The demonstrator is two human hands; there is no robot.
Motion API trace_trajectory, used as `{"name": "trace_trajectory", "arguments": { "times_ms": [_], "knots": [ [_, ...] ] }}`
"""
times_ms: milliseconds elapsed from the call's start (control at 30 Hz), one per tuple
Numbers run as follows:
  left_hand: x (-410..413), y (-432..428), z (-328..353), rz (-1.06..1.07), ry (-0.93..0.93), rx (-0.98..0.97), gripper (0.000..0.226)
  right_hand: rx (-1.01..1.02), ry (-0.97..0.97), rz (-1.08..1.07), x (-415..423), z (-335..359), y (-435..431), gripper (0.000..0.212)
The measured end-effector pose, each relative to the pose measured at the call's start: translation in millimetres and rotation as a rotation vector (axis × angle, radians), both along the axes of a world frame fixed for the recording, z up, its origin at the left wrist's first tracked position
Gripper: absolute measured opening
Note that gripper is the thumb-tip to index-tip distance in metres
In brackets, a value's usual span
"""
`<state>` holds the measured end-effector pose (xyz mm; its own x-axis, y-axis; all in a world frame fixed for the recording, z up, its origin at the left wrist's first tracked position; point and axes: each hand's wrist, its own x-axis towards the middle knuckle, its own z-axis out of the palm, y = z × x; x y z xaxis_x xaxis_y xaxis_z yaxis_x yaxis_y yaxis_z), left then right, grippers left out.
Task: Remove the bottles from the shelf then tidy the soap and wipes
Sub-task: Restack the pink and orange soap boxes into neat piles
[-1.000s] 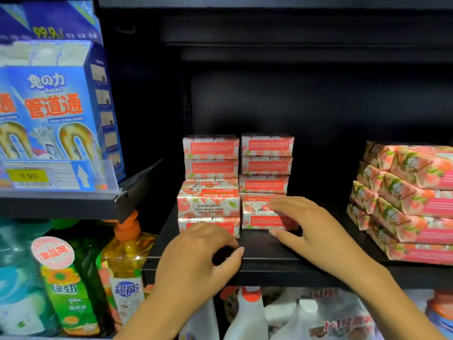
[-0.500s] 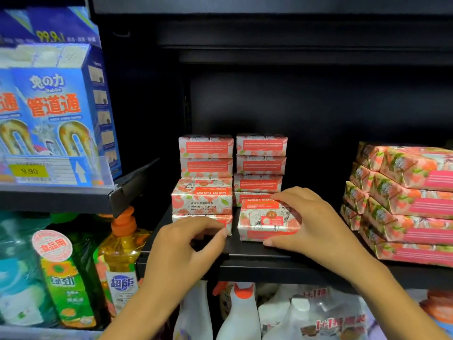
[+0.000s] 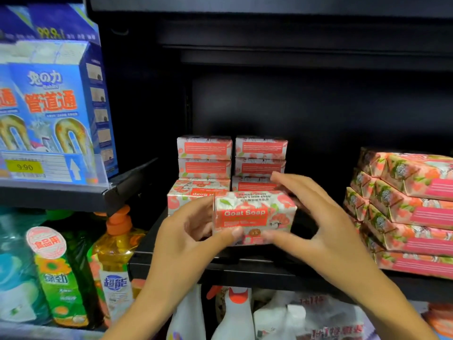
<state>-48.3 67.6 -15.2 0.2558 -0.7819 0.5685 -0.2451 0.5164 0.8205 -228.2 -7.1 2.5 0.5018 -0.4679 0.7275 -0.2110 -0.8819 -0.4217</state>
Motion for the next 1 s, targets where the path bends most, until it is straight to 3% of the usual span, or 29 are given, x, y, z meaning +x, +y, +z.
{"name": "trace_trajectory", "arguments": {
  "times_ms": [200, 333, 433, 500, 567, 667, 733, 800, 900, 1000],
  "knots": [
    [3, -2, -7, 0.011, -0.030, -0.073, 0.054, -0.328, -0.012, -0.103, 2, -5, -3, 0.038],
    [6, 3, 4, -0.028, 0.079, 0.078, 0.071, -0.562, -0.076, -0.110, 4, -12, -3, 0.027],
    [11, 4, 14, -0.202, 0.144, 0.313, 0.048, -0.651, -0.090, -0.109, 8, -14, -4, 0.025],
    [13, 4, 17, -0.315, 0.319, 0.400, 0.027, -0.708, -0.092, -0.121, 12, -15, -4, 0.017],
    [15, 3, 14, -0.349, 0.410, 0.401, 0.032, -0.724, -0.066, -0.147, 15, -15, -5, 0.014],
    [17, 1, 9, -0.329, 0.378, 0.289, 0.049, -0.562, 0.007, -0.180, 14, -12, -7, 0.039],
    [18, 2, 9, -0.249, 0.292, 0.184, 0.053, -0.273, 0.032, -0.123, 11, -7, -6, 0.073],
    [20, 2, 7, -0.182, 0.222, 0.109, 0.057, 0.030, 0.019, -0.017, 9, -2, -4, 0.091],
    [19, 0, 3, -0.119, 0.166, 0.037, 0.059, 0.202, -0.034, 0.093, 6, 1, -6, 0.078],
    [15, 1, 3, -0.086, 0.058, -0.033, 0.050, 0.113, -0.093, 0.096, 10, 2, -1, 0.056]
  ]
}}
